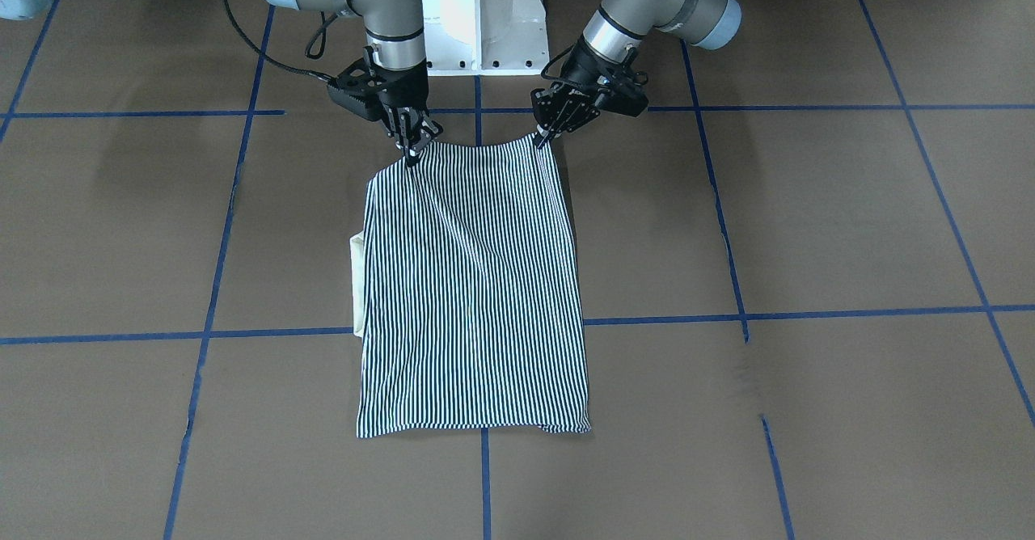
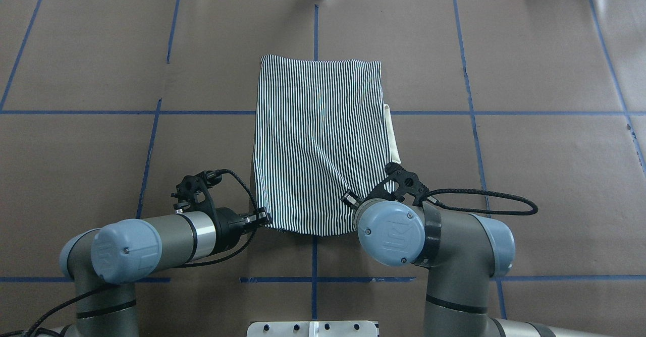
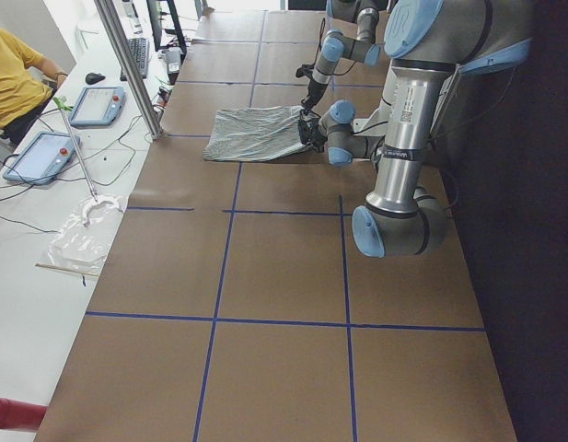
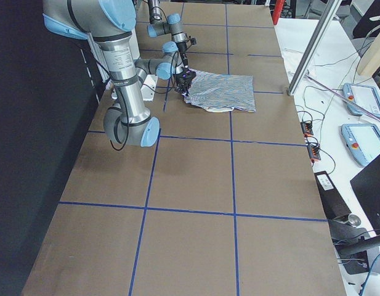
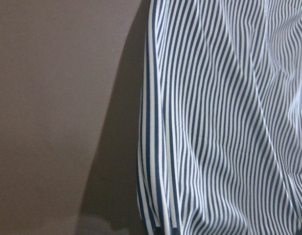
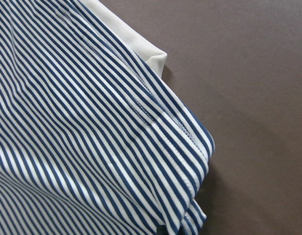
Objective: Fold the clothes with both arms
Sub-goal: 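Lift the near edge with both grippers and fold it away from the robot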
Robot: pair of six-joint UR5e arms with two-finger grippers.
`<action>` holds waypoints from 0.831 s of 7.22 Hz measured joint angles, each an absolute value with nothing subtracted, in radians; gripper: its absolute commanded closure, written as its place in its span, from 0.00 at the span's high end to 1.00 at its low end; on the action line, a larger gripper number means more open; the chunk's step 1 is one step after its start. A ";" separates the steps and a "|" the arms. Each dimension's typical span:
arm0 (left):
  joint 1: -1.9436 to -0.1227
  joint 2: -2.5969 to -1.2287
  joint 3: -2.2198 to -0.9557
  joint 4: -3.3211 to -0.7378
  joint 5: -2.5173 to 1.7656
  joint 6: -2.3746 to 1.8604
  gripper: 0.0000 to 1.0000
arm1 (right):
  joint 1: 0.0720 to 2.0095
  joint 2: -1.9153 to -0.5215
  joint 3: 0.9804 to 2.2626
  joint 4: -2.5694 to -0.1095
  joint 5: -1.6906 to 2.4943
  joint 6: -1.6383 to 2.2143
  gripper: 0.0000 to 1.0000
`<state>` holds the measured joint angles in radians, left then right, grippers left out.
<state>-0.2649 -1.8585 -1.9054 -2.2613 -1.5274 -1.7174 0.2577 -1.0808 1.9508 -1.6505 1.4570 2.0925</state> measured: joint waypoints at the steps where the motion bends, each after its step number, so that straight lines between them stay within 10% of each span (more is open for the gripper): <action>1: -0.266 -1.859 -2.008 -2.149 -1.558 -1.712 0.00 | 0.251 -1.083 2.041 -1.716 1.458 2.093 0.00; 4: -0.265 -1.901 -2.297 -1.754 -1.632 -1.704 0.00 | 0.188 -1.078 2.262 -1.937 1.456 2.101 0.00; 6: -0.301 -1.941 -2.256 -1.694 -1.633 -1.651 0.00 | 0.182 -1.069 2.234 -1.960 1.450 2.087 0.00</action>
